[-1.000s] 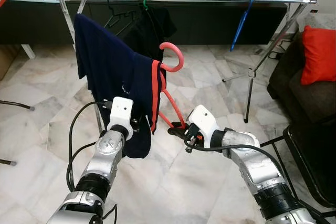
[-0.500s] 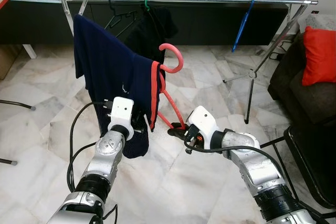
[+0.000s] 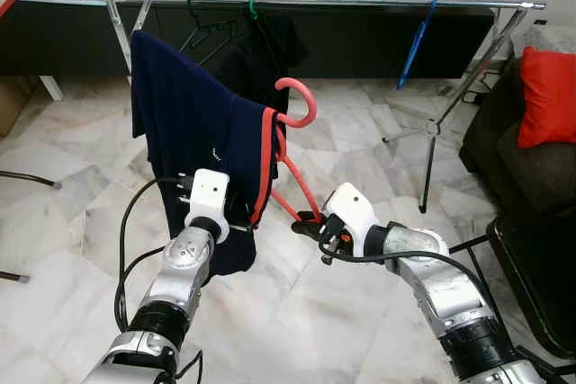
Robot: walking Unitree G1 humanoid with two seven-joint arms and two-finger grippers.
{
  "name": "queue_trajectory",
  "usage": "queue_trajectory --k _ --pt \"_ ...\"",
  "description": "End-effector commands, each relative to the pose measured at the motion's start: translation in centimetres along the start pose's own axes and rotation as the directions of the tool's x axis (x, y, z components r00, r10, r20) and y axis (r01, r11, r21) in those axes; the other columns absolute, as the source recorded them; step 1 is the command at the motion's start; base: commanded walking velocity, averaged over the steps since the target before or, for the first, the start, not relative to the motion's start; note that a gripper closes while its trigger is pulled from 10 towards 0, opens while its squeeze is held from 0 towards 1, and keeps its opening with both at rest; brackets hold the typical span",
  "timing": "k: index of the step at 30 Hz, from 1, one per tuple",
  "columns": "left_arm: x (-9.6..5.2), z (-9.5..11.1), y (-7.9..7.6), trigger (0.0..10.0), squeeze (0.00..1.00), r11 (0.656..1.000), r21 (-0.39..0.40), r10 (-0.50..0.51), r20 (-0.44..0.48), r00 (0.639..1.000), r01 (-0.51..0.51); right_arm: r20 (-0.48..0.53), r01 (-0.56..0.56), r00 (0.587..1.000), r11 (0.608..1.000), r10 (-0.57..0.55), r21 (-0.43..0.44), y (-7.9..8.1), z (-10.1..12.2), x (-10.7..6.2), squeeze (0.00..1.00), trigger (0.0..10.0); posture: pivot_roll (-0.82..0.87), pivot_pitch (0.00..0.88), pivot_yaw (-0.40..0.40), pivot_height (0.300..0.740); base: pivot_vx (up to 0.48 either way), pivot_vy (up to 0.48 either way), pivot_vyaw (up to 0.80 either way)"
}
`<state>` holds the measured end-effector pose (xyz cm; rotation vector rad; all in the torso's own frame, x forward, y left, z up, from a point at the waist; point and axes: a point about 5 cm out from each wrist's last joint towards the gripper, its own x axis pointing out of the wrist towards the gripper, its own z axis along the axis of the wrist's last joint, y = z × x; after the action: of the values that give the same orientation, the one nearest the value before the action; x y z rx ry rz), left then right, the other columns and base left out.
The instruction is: Hang hanger
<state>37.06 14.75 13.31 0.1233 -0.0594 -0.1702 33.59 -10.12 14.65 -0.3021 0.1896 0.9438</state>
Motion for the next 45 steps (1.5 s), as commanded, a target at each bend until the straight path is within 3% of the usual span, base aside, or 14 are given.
queue_trajectory --k 1,6,8,9,15,19,20,21,23,28,36,40,45 --pt "-0.4 -0.7 -0.2 0.0 0.00 1.000 -0.012 -0.007 -0.012 1.000 0.007 0.002 0.003 1.000 1.000 -0.003 -0.023 -0.1 -0.1 -0.3 0.00 0.0 -0.03 0.166 -0.105 0.740 0.000 0.000 0.00" --pt "-0.5 -0.8 -0.1 0.0 0.00 1.000 -0.015 0.001 -0.012 1.000 -0.001 -0.210 0.012 0.977 0.995 -0.034 -0.104 -0.7 -4.4 -1.3 0.00 0.0 -0.03 0.168 -0.111 0.740 0.000 0.000 0.00" --pt "-0.6 -0.9 -0.1 0.0 0.00 1.000 -0.014 0.002 -0.013 1.000 -0.002 -0.243 0.008 0.969 0.994 -0.034 -0.107 -0.8 -5.2 -1.6 0.00 0.0 -0.03 0.168 -0.111 0.740 0.000 0.000 0.00" --pt "-0.6 -0.9 0.0 0.0 0.00 1.000 -0.015 0.008 -0.014 1.000 -0.008 -0.311 -0.008 0.950 0.991 -0.034 -0.131 -0.8 -6.6 -2.2 0.00 0.0 -0.04 0.171 -0.113 0.740 0.000 0.000 0.00" --pt "-0.7 -1.0 0.5 0.0 0.00 1.000 -0.015 0.025 -0.018 1.000 -0.025 -0.453 -0.062 0.891 0.988 -0.008 -0.139 -0.4 -10.0 -3.8 0.00 0.0 -0.04 0.173 -0.115 0.740 0.000 0.000 0.00" --pt "-0.9 -1.1 1.1 0.0 0.00 0.998 -0.016 0.059 -0.023 0.998 -0.059 -0.578 -0.097 0.816 0.981 -0.020 -0.171 -0.4 -12.7 -5.3 0.00 0.0 -0.03 0.176 -0.115 0.740 0.000 0.000 0.00" --pt "-0.9 -1.1 1.1 0.0 0.00 0.998 -0.016 0.059 -0.023 0.998 -0.059 -0.578 -0.097 0.816 0.981 -0.020 -0.171 -0.4 -12.7 -5.3 0.00 0.0 -0.03 0.176 -0.115 0.740 0.000 0.000 0.00" --pt "-1.0 -1.2 1.5 0.0 0.00 0.996 -0.018 0.086 -0.033 0.996 -0.087 -0.619 -0.109 0.785 0.978 -0.026 -0.180 -0.4 -13.7 -5.8 0.00 0.0 -0.03 0.179 -0.116 0.740 0.000 0.000 0.00" --pt "-1.0 -1.3 1.8 0.0 0.00 0.994 -0.020 0.104 -0.040 0.994 -0.105 -0.633 -0.114 0.774 0.978 -0.022 -0.174 -0.3 -14.1 -6.1 0.00 0.0 -0.03 0.179 -0.116 0.740 0.000 0.000 0.00" --pt "-1.3 -1.6 3.2 0.0 0.00 0.978 -0.025 0.203 -0.061 0.977 -0.205 -0.733 -0.157 0.680 0.975 -0.006 -0.154 0.6 -16.8 -7.8 0.00 0.0 -0.03 0.183 -0.118 0.740 0.000 0.000 0.00" --pt "-2.1 -2.5 5.1 0.0 0.00 0.948 0.020 0.317 -0.101 0.943 -0.317 -0.736 -0.103 0.676 0.987 -0.023 -0.125 1.0 -17.8 -8.2 0.00 0.0 -0.04 0.192 -0.111 0.740 0.000 0.000 0.00" --pt "-2.8 -3.1 5.9 0.0 0.00 0.929 0.050 0.369 -0.121 0.922 -0.366 -0.711 -0.022 0.701 0.995 -0.055 -0.099 1.0 -17.9 -8.1 0.00 0.0 -0.04 0.197 -0.108 0.740 0.000 0.000 0.00" --pt "-4.5 -3.9 7.6 0.0 0.00 0.887 0.070 0.462 -0.107 0.880 -0.457 -0.626 0.174 0.771 0.985 -0.121 0.023 1.5 -18.0 -7.3 0.00 0.0 -0.04 0.204 -0.088 0.740 0.000 0.000 0.00"
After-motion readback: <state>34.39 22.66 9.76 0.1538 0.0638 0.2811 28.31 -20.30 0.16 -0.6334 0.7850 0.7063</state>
